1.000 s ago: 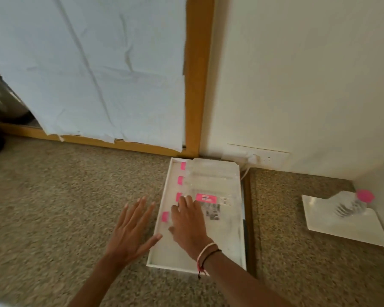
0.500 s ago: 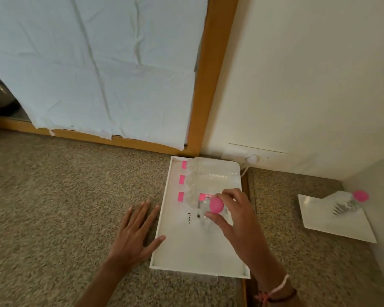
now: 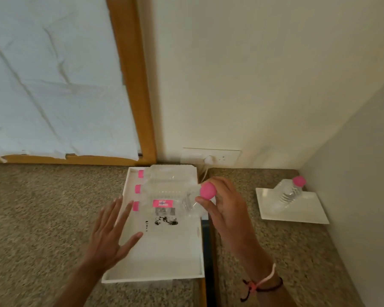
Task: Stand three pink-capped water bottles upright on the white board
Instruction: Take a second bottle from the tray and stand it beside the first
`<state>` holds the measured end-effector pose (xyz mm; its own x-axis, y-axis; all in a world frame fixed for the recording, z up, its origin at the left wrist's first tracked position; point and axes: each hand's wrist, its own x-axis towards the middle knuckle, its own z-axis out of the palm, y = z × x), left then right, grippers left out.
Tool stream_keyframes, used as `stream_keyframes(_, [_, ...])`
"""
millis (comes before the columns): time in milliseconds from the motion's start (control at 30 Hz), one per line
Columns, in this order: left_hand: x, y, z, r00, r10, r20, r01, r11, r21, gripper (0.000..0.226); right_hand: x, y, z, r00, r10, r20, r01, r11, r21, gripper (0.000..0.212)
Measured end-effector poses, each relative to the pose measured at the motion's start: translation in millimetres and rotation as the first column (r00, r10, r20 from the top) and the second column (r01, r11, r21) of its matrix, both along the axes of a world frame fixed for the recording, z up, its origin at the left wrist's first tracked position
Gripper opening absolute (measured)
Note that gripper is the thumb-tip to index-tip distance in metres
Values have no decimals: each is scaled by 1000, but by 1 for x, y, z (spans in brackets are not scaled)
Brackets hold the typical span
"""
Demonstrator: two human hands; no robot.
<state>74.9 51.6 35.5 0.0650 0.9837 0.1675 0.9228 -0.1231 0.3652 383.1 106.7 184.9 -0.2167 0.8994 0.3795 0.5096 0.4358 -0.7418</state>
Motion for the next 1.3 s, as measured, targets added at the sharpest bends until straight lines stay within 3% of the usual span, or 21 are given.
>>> stream_keyframes(267, [146, 68, 25, 988, -154, 35, 148, 981, 123, 86, 121, 25, 72, 964, -194, -182, 230, 951, 206, 29])
stream_keyframes(533, [271, 114, 3, 972, -232, 38, 229, 971, 69, 91, 254, 52, 89, 913, -387, -129, 408, 861, 302, 29])
stream_keyframes(833, [339, 130, -49, 967, -253, -17, 251, 965, -72, 91, 314, 86, -4, 946, -322, 30, 322, 947, -2, 28])
stream_keyframes(1033, [355, 126, -78, 970, -239, -51, 229, 961, -154, 94, 319, 93, -61, 964, -256, 77, 266, 947, -180, 28])
stream_keyframes(1300, [356, 124, -81, 966, -255, -48, 242, 954, -178, 94, 309, 92, -72, 957, -283, 68, 291, 935, -205, 30])
